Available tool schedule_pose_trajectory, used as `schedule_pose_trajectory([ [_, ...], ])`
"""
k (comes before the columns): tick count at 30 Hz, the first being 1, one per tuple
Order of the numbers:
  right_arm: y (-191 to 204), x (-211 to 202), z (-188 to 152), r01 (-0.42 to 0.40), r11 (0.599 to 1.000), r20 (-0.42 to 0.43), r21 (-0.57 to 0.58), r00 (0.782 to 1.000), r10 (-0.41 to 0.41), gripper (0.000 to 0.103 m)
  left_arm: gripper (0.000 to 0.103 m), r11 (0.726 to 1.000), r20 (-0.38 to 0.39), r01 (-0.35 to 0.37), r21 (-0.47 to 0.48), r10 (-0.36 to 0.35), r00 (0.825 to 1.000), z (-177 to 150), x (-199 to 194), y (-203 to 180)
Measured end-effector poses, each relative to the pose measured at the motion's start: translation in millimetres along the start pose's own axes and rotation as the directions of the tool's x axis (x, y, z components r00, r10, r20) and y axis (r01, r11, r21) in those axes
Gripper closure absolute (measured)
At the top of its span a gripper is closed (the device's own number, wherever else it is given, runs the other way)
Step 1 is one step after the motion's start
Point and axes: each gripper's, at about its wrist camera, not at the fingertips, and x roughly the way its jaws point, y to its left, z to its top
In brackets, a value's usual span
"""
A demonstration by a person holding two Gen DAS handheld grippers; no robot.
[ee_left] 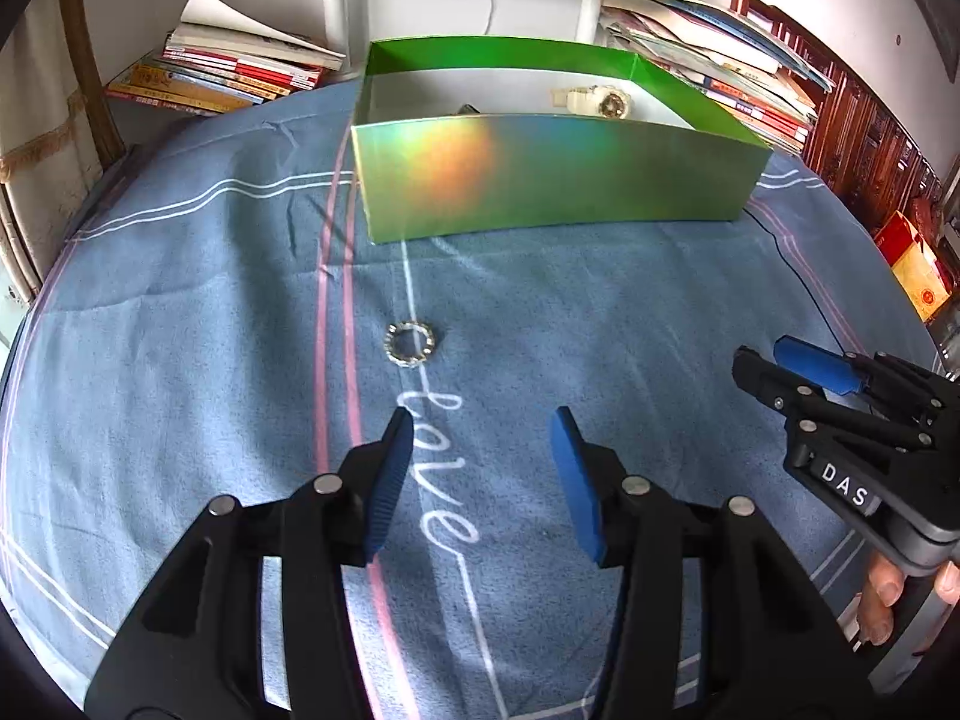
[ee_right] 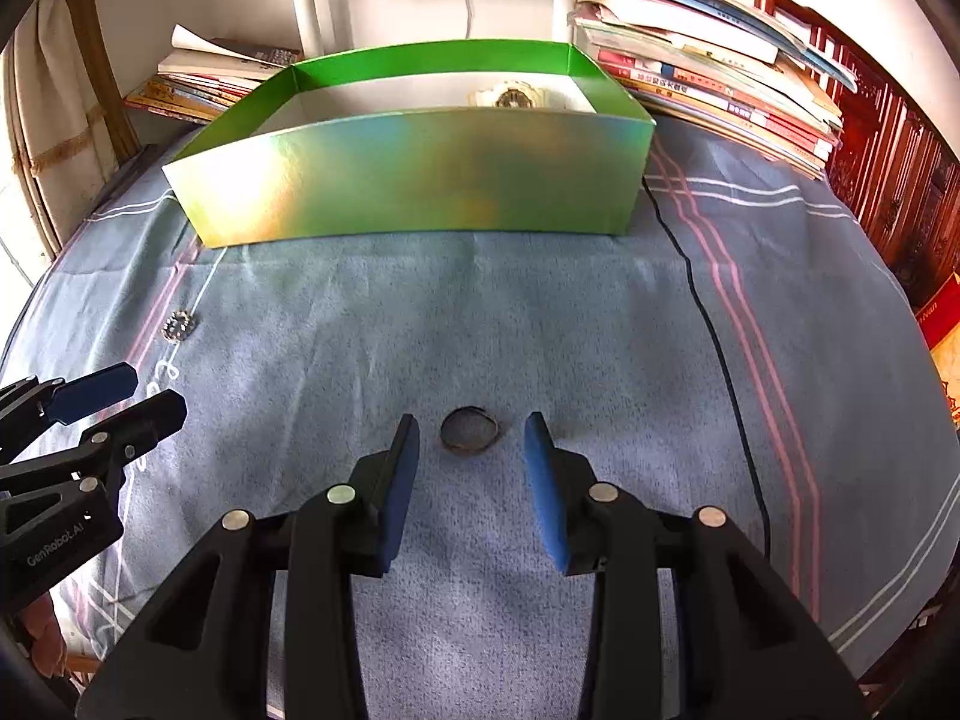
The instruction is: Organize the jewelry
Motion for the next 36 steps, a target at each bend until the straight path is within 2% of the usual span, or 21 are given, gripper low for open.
schedule_pose_trajectory([
  [5,-8,2,-1,0.002,1.0,-0.007,0.03,1.0,-0.002,0.067,0.053,0.996,0.012,-0.018,-0.083,0.019,1.0,12,6,19],
  [9,-12,2,-3,-0.003,0.999,-0.002,0.043,1.0,0.003,0.066,0.053,0.993,0.01,-0.075,-0.096,0.076,0.997,27,22,24],
  [10,-13,2,-3,-0.004,0.999,0.0,0.044,1.0,0.004,0.066,0.058,0.992,0.003,-0.084,-0.09,0.085,0.996,28,26,23],
  [11,-14,2,-3,-0.006,0.999,0.001,0.046,1.0,0.006,0.067,0.065,0.992,-0.002,-0.093,-0.083,0.093,0.996,29,31,22],
  [12,-15,2,-3,-0.012,0.999,0.0,0.05,1.0,0.012,0.067,0.077,0.99,0.009,-0.114,-0.082,0.115,0.993,29,32,21],
  [13,-17,1,-3,-0.019,0.998,-0.001,0.054,1.0,0.019,0.067,0.082,0.989,0.011,-0.126,-0.078,0.128,0.992,29,33,19],
  [16,-24,0,-3,-0.037,0.997,-0.007,0.073,0.999,0.038,0.066,0.082,0.992,0.014,-0.11,-0.07,0.111,0.994,25,30,15],
  [20,-31,-3,-5,-0.071,0.994,-0.009,0.08,0.997,0.072,0.054,0.082,0.997,0.01,-0.079,-0.024,0.079,0.997,13,23,-3],
  [24,-36,-9,-11,-0.083,0.994,-0.015,0.067,0.996,0.084,0.053,0.081,1.0,-0.001,-0.03,0.0,0.03,1.0,3,14,-15],
  [29,-22,-8,-9,-0.047,0.999,0.004,0.005,0.999,0.047,0.053,0.077,0.999,0.009,-0.038,-0.034,0.039,0.999,1,9,-10],
  [33,-9,2,-5,-0.018,1.0,0.002,-0.016,1.0,0.018,0.062,0.057,0.997,0.017,-0.04,-0.064,0.041,0.999,0,8,-4],
  [36,-3,3,-2,-0.004,1.0,0.015,-0.024,1.0,0.005,0.072,0.057,0.997,0.029,-0.04,-0.067,0.042,0.999,2,6,-1],
])
